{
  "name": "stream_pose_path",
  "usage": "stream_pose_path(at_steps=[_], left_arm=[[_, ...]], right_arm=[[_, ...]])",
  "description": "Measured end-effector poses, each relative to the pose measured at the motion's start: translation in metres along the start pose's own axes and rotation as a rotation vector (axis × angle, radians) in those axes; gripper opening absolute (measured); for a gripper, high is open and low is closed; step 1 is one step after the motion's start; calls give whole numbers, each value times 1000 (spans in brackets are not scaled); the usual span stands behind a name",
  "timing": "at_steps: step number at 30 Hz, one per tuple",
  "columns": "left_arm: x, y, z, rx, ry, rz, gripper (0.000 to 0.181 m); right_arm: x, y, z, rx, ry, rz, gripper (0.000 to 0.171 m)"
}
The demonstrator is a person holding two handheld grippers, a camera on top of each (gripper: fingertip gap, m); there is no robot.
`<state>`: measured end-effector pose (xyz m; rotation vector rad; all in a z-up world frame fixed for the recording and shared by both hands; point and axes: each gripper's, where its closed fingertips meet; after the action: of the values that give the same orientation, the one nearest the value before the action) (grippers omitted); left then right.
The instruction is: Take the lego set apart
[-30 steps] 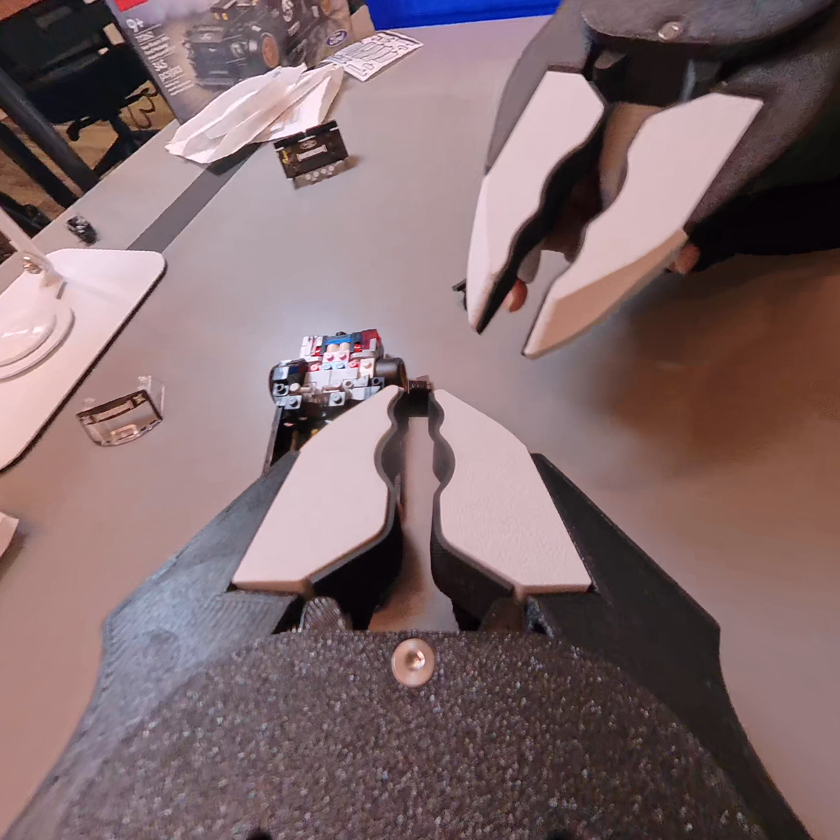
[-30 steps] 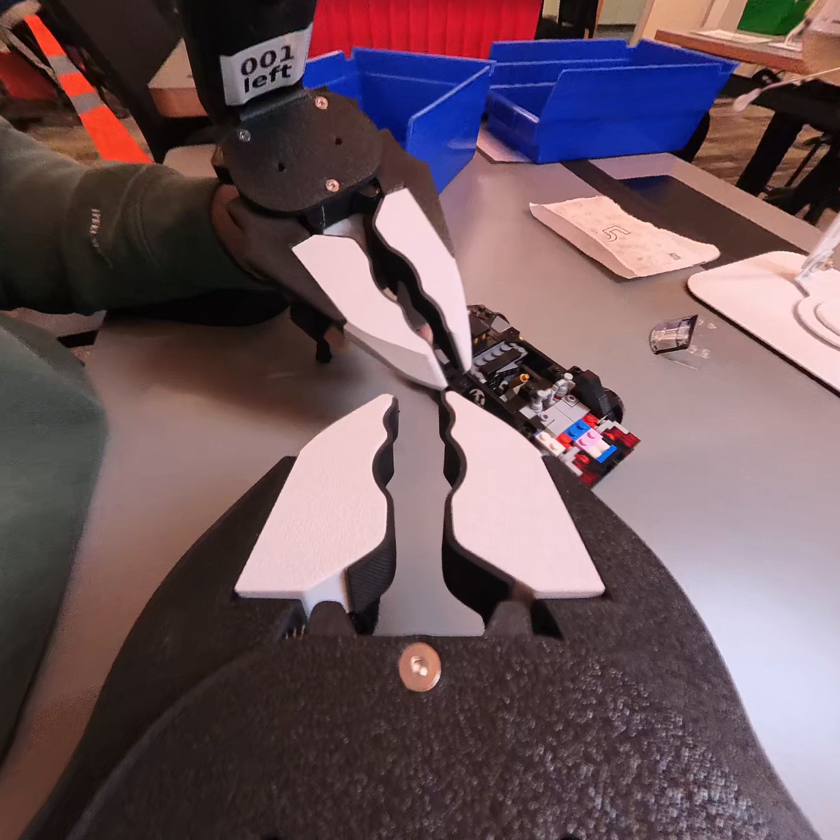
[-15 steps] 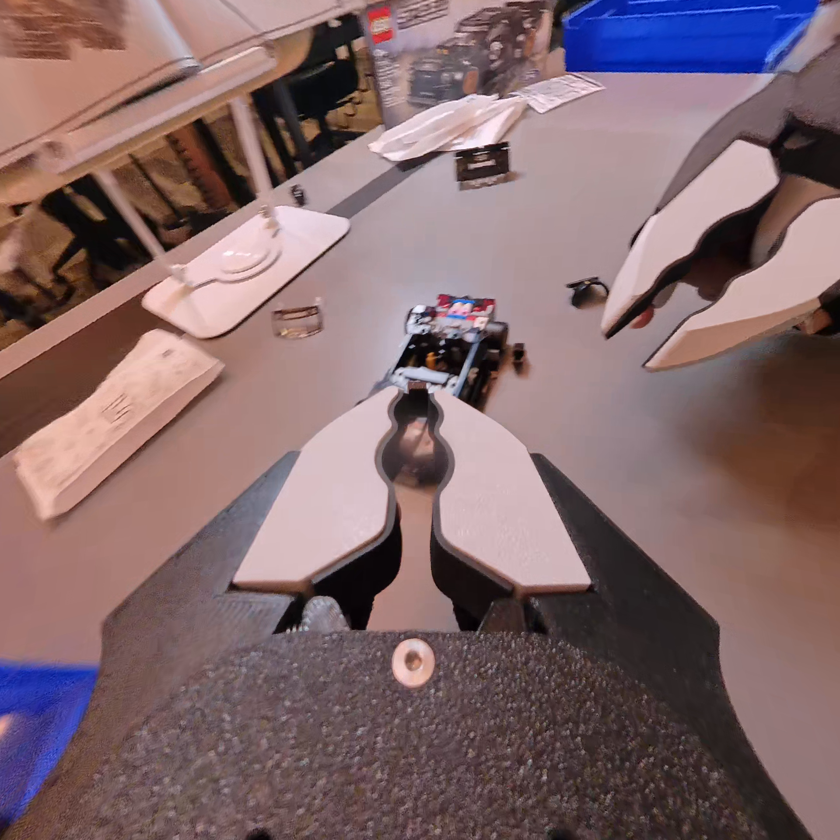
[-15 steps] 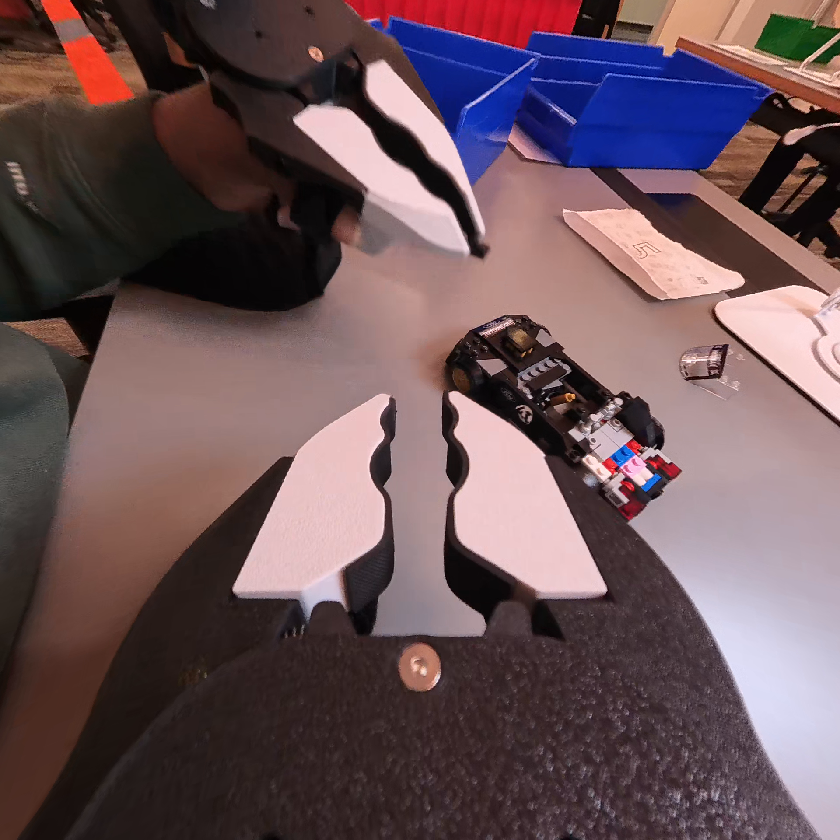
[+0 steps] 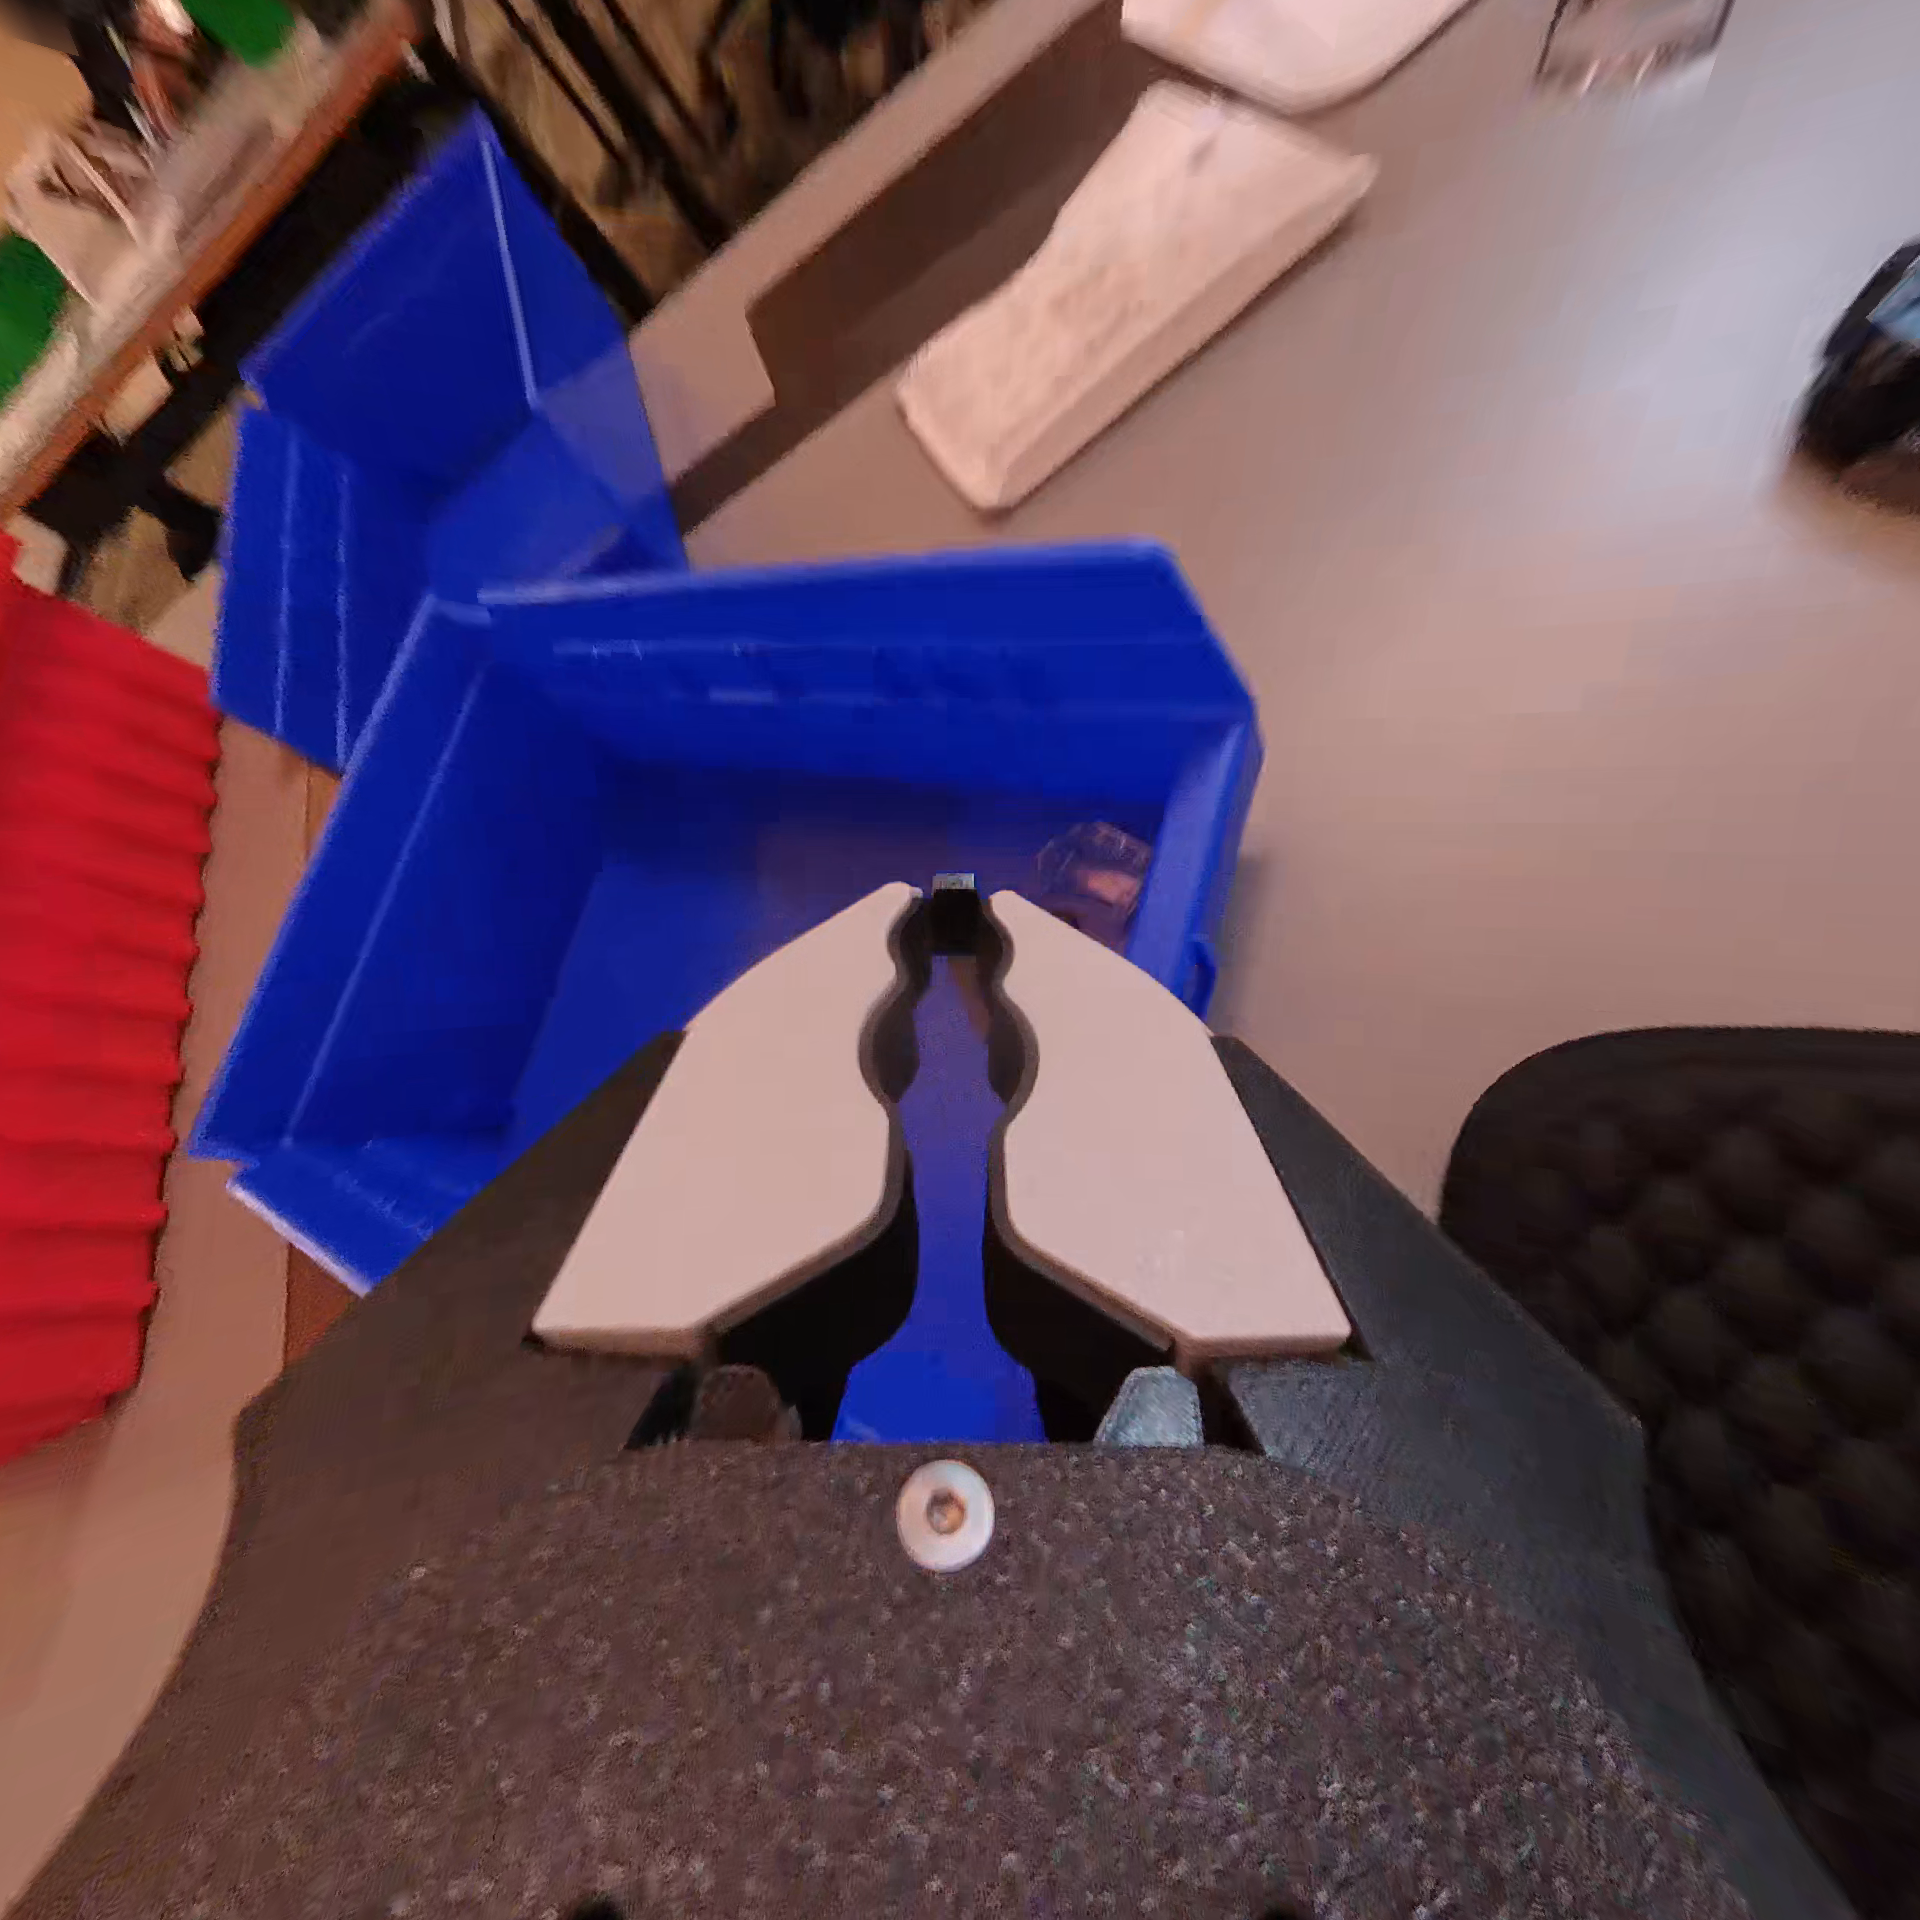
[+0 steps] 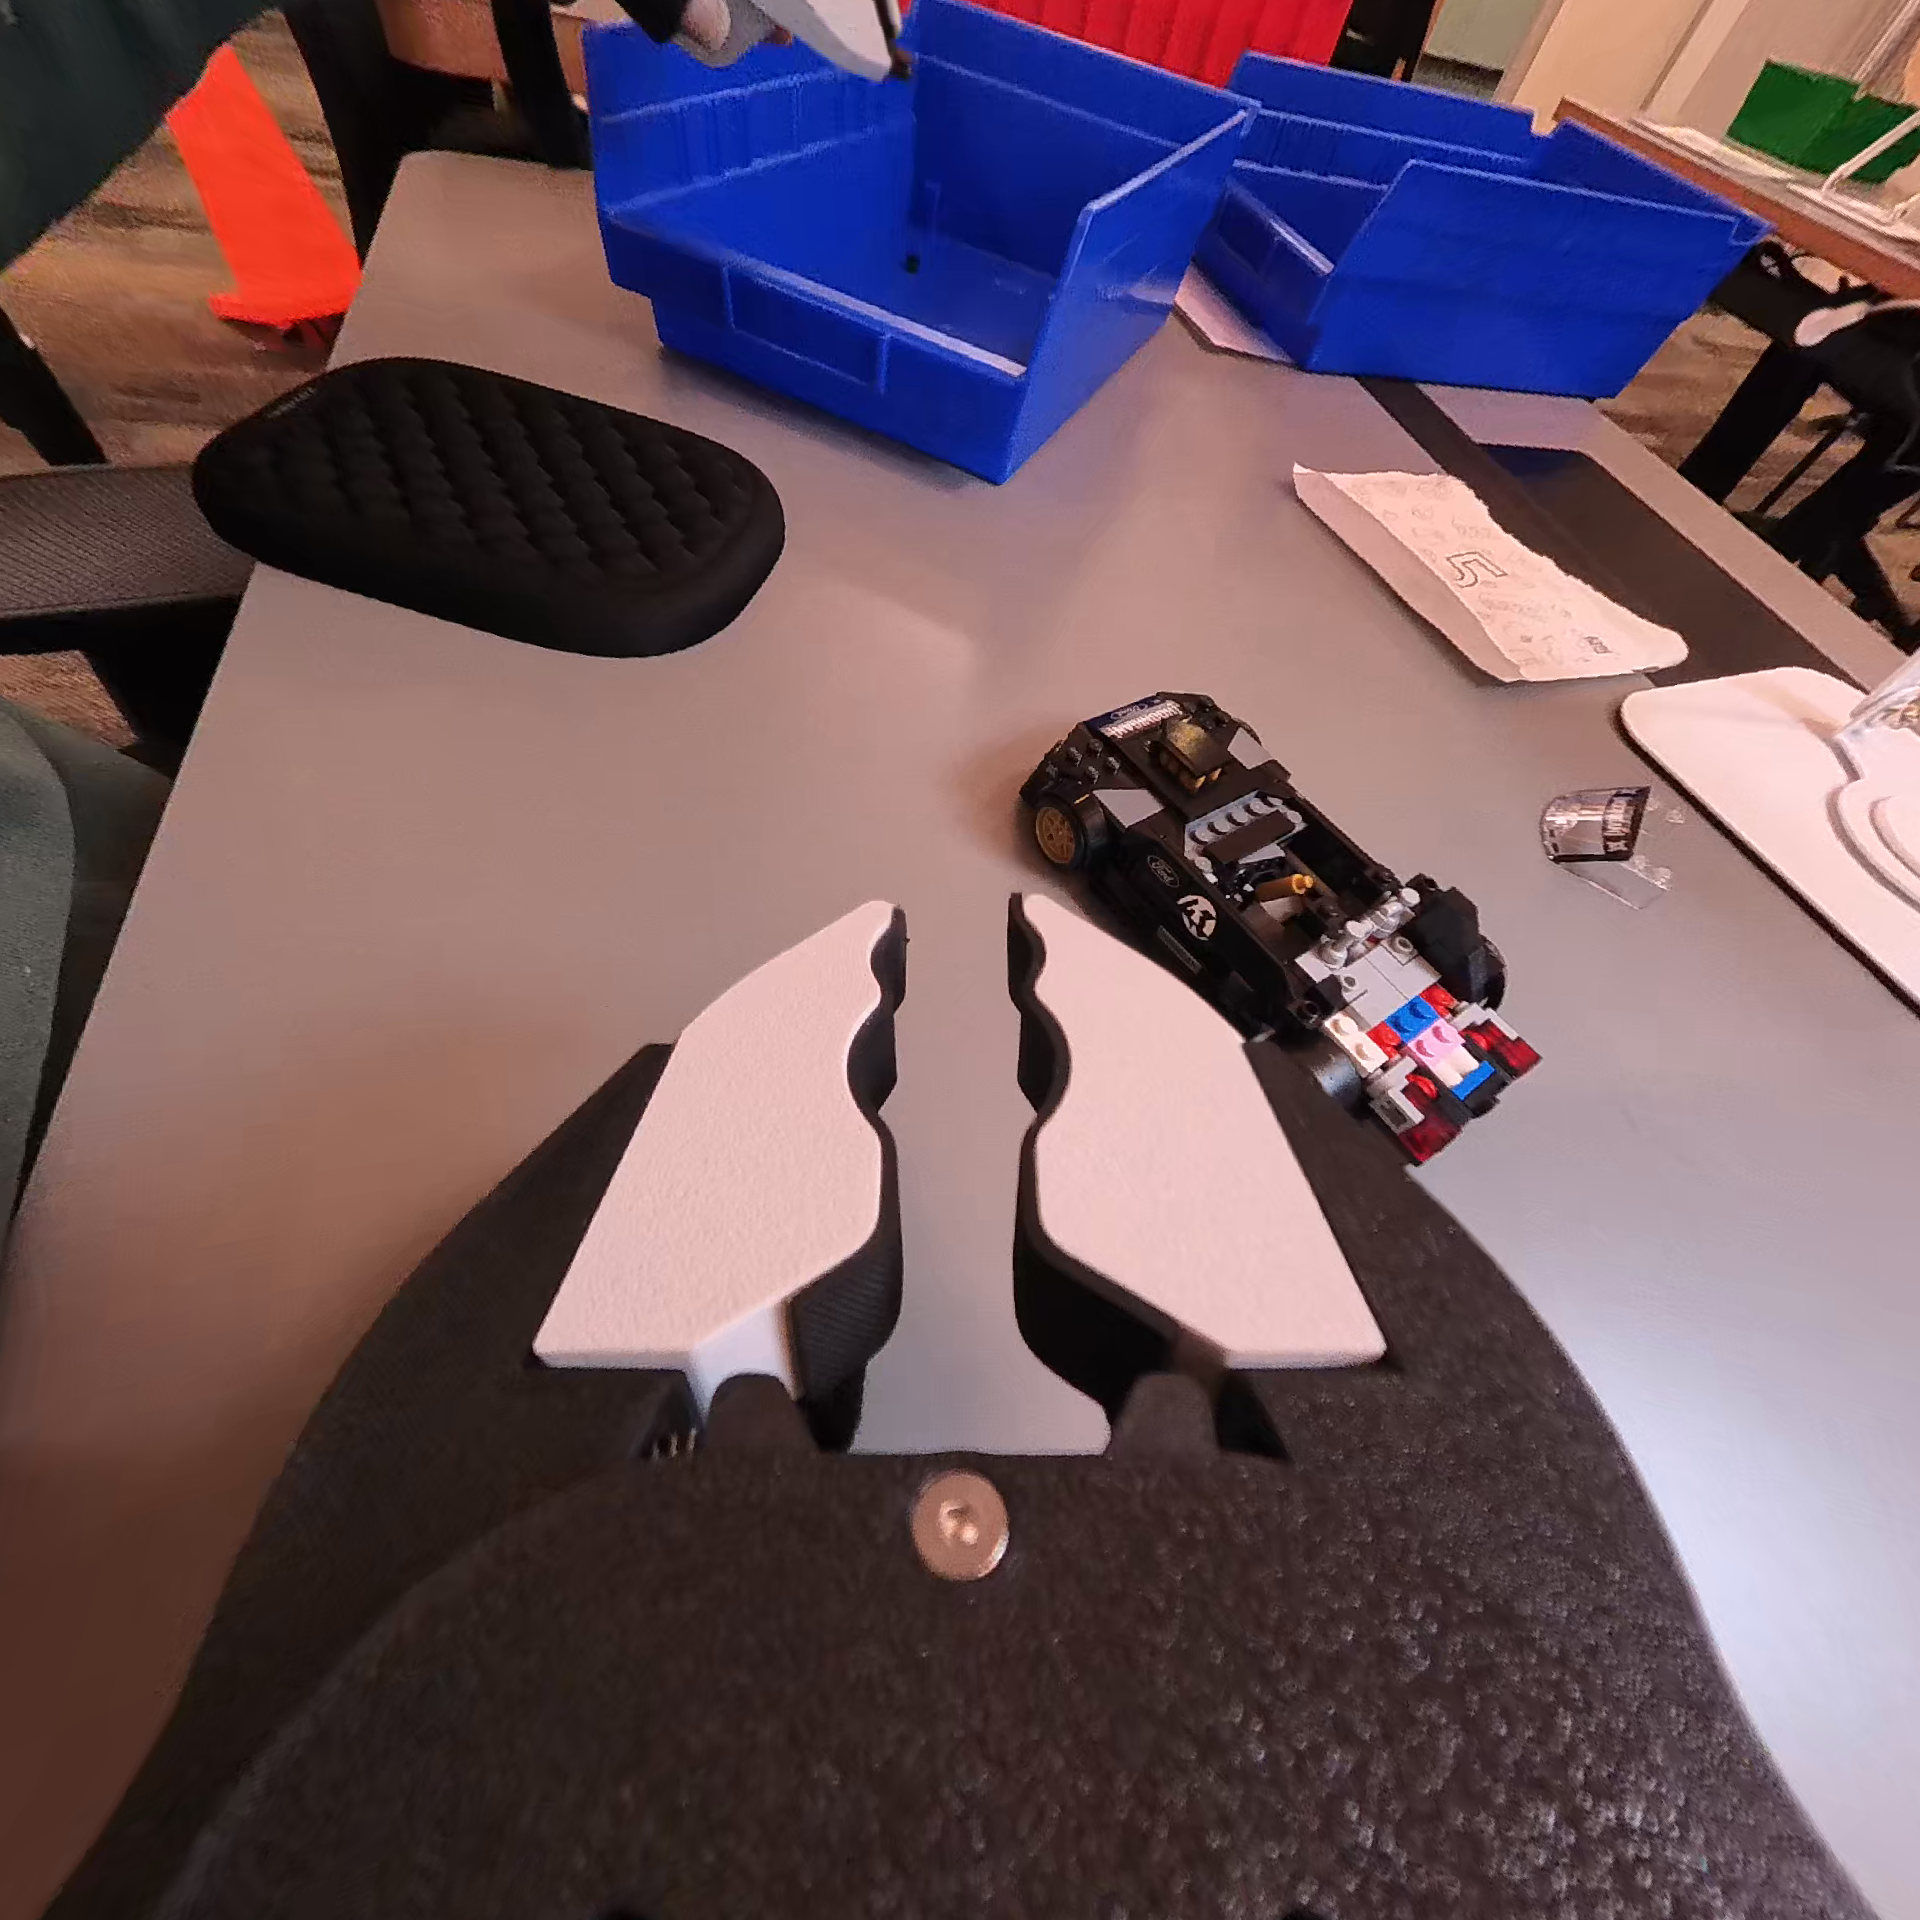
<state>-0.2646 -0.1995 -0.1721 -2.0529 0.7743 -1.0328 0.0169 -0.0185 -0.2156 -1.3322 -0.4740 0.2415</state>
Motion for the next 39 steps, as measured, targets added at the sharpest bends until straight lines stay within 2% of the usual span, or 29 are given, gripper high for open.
stream_pose_path(at_steps=[4,7,12,14,16,18,20,25,28,33,39], left_arm=[[-18,27,-10,-11,7,-152,9],[-28,33,-12,-12,-10,-194,12],[-40,42,-11,44,-25,-244,52],[-43,38,-6,46,-22,-221,57],[-45,35,9,75,40,-202,59],[-46,33,25,134,121,-178,49],[-43,34,42,179,233,-187,56],[-44,36,54,183,298,-185,62],[-42,14,58,160,291,-78,52],[-27,-68,118,102,453,284,22],[-36,-118,208,-39,638,458,7]], right_arm=[[0,3,2,-6,7,-9,18],[2,4,10,4,39,-12,18],[15,3,39,-8,131,-4,18],[24,3,55,-7,181,-3,18],[32,3,70,-20,226,1,18],[39,5,80,-46,256,7,18],[42,7,85,-70,269,10,18],[40,12,84,-71,261,-6,17],[40,15,87,-41,272,-28,17],[53,22,99,-47,284,-87,21],[73,78,83,-67,129,-379,23]])
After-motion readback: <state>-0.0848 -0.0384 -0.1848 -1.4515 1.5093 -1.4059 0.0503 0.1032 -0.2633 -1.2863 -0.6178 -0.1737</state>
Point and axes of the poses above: each gripper's, where its closed fingertips meet, x back along the fingers, y out of its underside, z = x × y across the jaws, and after that the axes turned 12 degrees about z, right-handed
